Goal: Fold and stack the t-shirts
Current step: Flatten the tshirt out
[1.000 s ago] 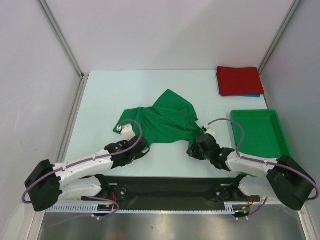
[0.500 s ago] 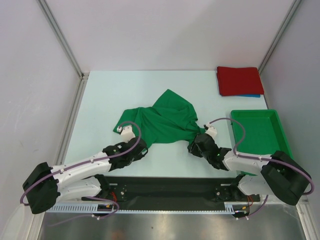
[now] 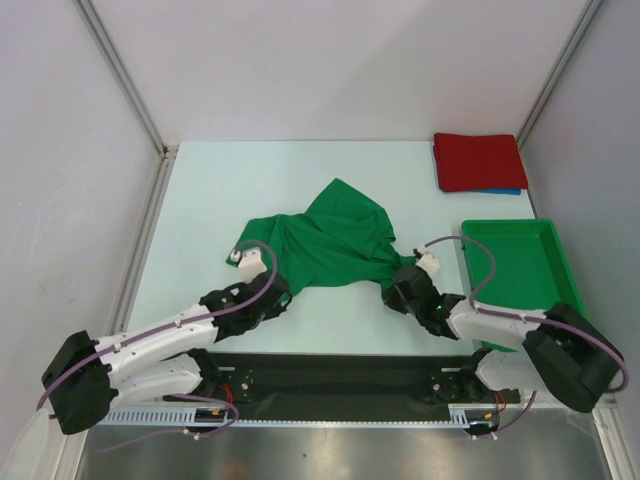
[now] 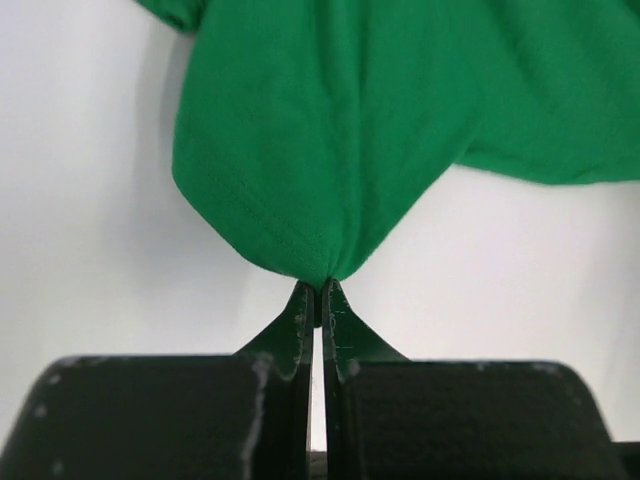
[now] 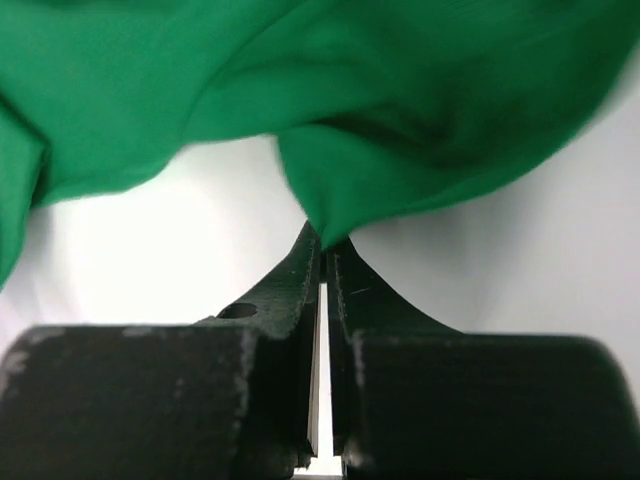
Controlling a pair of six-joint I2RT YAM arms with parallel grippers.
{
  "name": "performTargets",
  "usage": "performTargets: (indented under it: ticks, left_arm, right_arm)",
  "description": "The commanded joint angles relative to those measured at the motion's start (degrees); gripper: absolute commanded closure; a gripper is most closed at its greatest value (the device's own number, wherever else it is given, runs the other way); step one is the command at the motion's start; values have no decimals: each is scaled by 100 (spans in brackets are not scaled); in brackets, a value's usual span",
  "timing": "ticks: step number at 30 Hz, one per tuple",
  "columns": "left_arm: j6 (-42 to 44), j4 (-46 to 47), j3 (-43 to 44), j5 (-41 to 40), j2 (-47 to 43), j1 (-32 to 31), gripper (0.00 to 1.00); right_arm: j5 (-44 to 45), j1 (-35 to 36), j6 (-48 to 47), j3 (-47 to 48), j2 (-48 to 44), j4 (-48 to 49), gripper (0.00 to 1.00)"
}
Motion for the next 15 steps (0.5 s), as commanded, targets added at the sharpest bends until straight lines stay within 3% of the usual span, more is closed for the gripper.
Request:
performTargets:
  ticks: [1,9,15]
  left_arm:
    - [628,-49,396,76,-471,434,100]
    - [1790,-154,1256,586,-1361,1830,100]
    - [2695,-506,2459,429,-1458,2561,100]
  right_arm:
    - [336,-499,-300,137,-756,-1218,100]
    - [-314,-2204,-1680,998,-2856,-2872,100]
    - [-1226,-4084,-2410,2463,-2991,-3331,100]
